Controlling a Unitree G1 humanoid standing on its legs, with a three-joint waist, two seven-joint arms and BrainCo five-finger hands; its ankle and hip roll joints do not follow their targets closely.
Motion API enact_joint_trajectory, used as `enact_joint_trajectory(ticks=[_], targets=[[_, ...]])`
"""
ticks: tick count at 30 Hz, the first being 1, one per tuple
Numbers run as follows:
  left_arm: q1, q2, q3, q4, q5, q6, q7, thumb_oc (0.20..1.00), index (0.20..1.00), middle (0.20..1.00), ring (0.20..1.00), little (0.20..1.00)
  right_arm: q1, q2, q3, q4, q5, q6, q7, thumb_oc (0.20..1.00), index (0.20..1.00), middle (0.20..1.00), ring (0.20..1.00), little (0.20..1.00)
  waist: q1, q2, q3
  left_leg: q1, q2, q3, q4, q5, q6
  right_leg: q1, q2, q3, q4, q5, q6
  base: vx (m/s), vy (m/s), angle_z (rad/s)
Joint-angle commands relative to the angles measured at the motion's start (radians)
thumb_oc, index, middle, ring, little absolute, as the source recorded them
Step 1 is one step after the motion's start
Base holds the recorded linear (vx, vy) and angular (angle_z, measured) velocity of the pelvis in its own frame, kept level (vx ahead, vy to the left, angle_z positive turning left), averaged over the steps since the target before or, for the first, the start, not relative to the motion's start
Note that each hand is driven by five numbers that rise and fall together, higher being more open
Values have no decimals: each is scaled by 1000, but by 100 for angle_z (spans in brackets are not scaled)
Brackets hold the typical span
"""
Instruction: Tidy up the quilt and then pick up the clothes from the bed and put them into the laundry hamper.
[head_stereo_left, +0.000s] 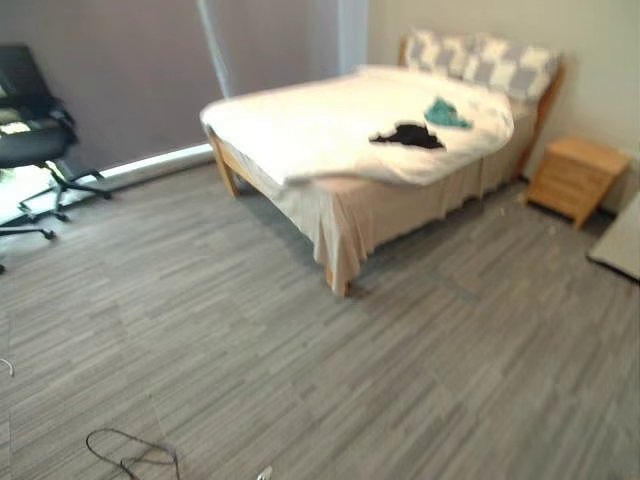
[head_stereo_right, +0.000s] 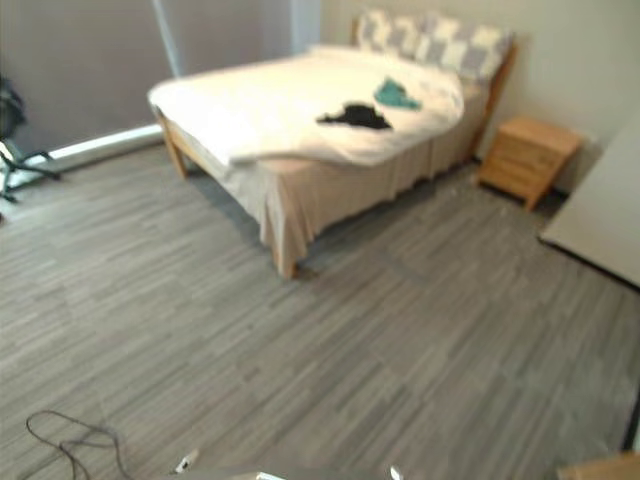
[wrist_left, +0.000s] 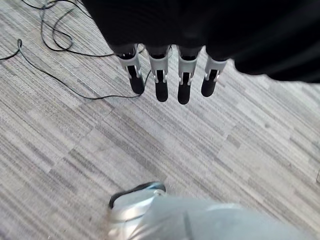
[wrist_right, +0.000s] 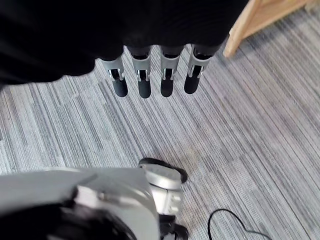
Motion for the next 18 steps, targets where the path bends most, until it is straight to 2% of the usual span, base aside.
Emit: enact_joint_trajectory(ticks=[1, 12, 18], targets=[[-90, 5, -8, 28, 36, -41, 19, 1000, 1000, 1000, 1000, 1000, -104, -7, 11, 13, 25, -30, -18, 1000, 1000, 1000, 1000, 1000, -23, -18, 75, 87, -10, 42, -162, 32, -28, 172, -77, -10, -233, 33, 132, 0, 0, 0], [-92, 8, -35, 29, 83, -35, 16, 1000, 1000, 1000, 1000, 1000, -104, -6, 30, 7, 4, -31, -21, 1000, 1000, 1000, 1000, 1000, -26, -11, 86, 106, -9, 42, -162, 21, -27, 182, -76, -2, -237, 26, 131, 11, -3, 1], [-107, 1, -39, 16, 66, -33, 21, 1000, 1000, 1000, 1000, 1000, -124, -9, 41, 7, -16, -18, -27, 1000, 1000, 1000, 1000, 1000, -27, -2, 120, 88, -12, 50, -162, 17, -14, 146, -74, 20, -225, 31, 135, 19, 16, -16]])
